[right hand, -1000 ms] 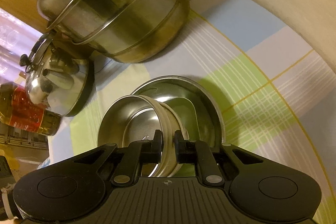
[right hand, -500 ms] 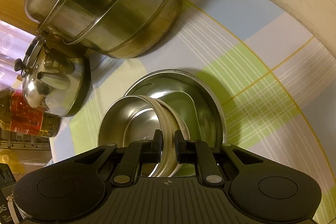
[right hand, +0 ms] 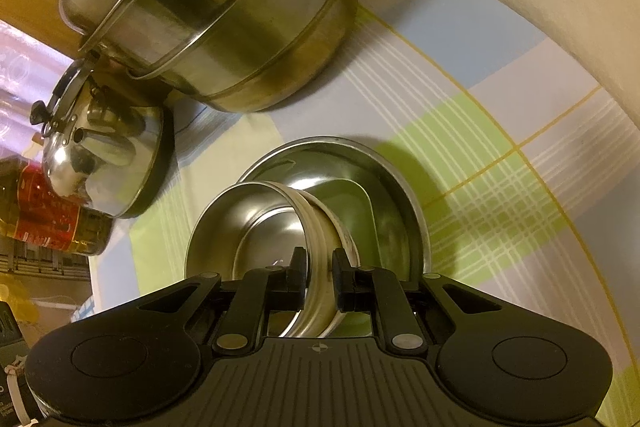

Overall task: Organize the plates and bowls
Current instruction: 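Lower the bowl stack with both tools onto the green plate in the steel plate, then open both tools to release the bowl stack and withdraw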

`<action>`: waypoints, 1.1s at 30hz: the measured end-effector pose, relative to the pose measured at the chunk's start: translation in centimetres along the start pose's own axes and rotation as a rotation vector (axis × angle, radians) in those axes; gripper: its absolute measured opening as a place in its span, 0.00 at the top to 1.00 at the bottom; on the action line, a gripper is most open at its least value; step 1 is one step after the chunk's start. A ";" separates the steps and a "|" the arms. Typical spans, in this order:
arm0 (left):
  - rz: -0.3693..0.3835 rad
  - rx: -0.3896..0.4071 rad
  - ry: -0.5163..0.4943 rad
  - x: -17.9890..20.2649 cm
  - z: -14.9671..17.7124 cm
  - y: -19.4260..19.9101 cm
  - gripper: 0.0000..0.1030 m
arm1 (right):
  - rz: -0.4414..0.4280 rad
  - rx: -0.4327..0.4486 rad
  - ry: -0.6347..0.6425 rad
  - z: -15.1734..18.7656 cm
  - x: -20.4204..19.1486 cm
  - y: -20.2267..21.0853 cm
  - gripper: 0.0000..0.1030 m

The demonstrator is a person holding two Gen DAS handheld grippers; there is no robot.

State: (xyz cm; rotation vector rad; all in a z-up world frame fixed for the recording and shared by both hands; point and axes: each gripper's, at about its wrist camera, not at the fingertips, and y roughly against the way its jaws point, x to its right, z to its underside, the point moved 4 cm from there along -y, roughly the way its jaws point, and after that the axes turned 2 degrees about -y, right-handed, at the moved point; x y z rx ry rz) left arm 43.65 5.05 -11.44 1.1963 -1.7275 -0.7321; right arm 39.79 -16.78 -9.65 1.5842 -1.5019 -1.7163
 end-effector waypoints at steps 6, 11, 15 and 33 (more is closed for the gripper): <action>-0.034 0.046 -0.028 0.3 -0.1 1.2 0.86 | -0.010 0.026 0.017 0.1 0.0 0.6 0.83; -0.078 0.116 -0.072 1.0 0.0 3.1 0.84 | -0.047 0.062 0.041 0.5 -0.3 1.7 0.48; -0.125 0.184 -0.133 1.8 0.7 5.0 0.84 | -0.089 0.093 0.073 1.4 -0.6 2.8 0.41; -0.202 0.283 -0.213 3.9 12.3 15.4 0.83 | -0.080 0.319 0.471 13.3 -1.3 11.8 0.38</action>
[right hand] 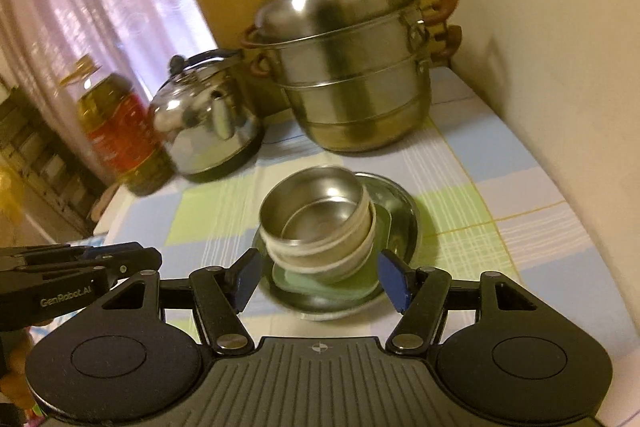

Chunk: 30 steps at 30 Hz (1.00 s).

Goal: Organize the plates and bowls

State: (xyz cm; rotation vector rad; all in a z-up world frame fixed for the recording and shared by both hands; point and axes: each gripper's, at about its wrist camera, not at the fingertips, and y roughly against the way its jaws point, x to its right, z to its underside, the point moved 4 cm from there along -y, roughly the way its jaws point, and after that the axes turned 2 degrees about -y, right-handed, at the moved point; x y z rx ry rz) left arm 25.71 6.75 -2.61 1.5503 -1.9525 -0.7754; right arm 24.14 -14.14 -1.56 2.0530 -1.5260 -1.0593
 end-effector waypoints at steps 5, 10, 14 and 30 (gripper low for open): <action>0.011 -0.026 0.049 1.0 3.6 3.3 0.83 | -0.032 -0.027 -0.005 2.9 -0.7 2.6 0.38; 0.000 -0.046 0.087 2.1 6.8 5.9 0.83 | -0.071 -0.061 -0.022 5.4 -1.0 4.8 0.38; 0.000 -0.057 0.106 3.4 8.9 7.7 0.83 | -0.055 -0.088 0.000 7.5 -0.9 6.6 0.38; 0.020 -0.081 0.113 8.5 13.9 11.8 0.82 | -0.036 -0.130 0.036 13.8 0.3 12.8 0.38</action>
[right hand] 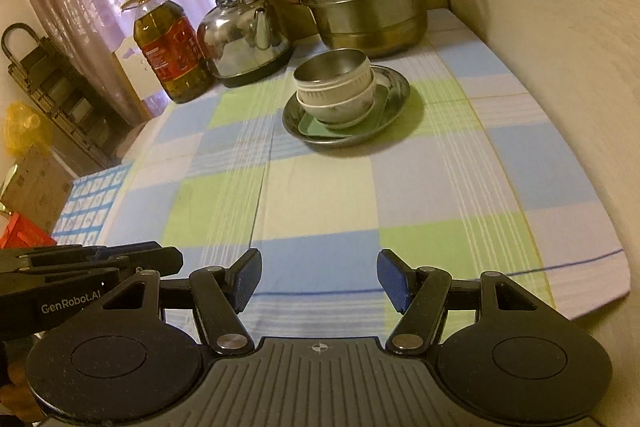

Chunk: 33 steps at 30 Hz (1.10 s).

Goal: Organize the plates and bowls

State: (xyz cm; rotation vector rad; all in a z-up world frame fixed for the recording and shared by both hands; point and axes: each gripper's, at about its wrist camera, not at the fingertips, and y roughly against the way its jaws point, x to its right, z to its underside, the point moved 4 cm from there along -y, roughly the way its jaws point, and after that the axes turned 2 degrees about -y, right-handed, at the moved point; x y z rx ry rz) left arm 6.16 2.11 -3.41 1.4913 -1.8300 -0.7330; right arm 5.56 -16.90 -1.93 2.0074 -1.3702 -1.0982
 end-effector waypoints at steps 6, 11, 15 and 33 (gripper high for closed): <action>0.012 -0.004 -0.005 1.4 1.1 0.6 0.82 | 0.018 0.000 0.021 1.1 0.3 1.0 0.38; 0.013 0.001 -0.007 2.1 1.5 1.0 0.82 | 0.024 -0.010 0.030 1.8 0.6 1.4 0.38; 0.015 0.003 -0.008 2.4 1.6 1.1 0.81 | 0.025 -0.012 0.040 2.0 0.7 1.6 0.38; 0.018 0.006 -0.008 2.5 1.5 1.1 0.80 | 0.029 -0.014 0.045 1.9 0.7 1.7 0.38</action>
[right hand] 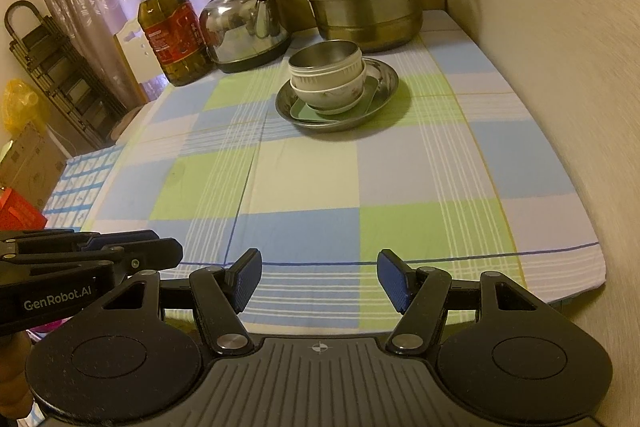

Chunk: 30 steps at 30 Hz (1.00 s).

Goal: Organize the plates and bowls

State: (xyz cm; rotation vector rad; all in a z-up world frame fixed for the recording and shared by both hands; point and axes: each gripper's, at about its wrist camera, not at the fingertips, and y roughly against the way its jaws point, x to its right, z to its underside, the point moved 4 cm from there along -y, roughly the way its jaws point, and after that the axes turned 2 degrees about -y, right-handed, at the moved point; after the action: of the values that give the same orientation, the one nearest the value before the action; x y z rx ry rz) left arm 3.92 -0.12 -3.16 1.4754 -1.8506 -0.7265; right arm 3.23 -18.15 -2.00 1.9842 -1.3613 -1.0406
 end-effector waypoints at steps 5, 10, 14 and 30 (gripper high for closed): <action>0.001 0.000 0.001 -0.1 0.0 0.0 0.79 | 0.002 -0.001 0.005 -0.1 -0.2 -0.1 0.38; 0.001 0.000 0.003 -0.1 -0.1 -0.1 0.79 | 0.003 -0.003 0.009 -0.2 -0.4 -0.3 0.38; 0.000 0.000 0.004 -0.2 -0.1 -0.1 0.78 | 0.003 -0.003 0.009 -0.2 -0.5 -0.3 0.38; 0.000 0.002 0.014 -0.7 -0.1 0.0 0.78 | 0.004 -0.006 0.015 -0.2 -0.8 -0.6 0.38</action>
State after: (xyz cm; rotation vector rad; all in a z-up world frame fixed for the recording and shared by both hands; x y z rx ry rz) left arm 4.09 0.58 -3.20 1.4786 -1.8416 -0.7126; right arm 3.54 -17.20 -2.10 1.9807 -1.3521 -1.0250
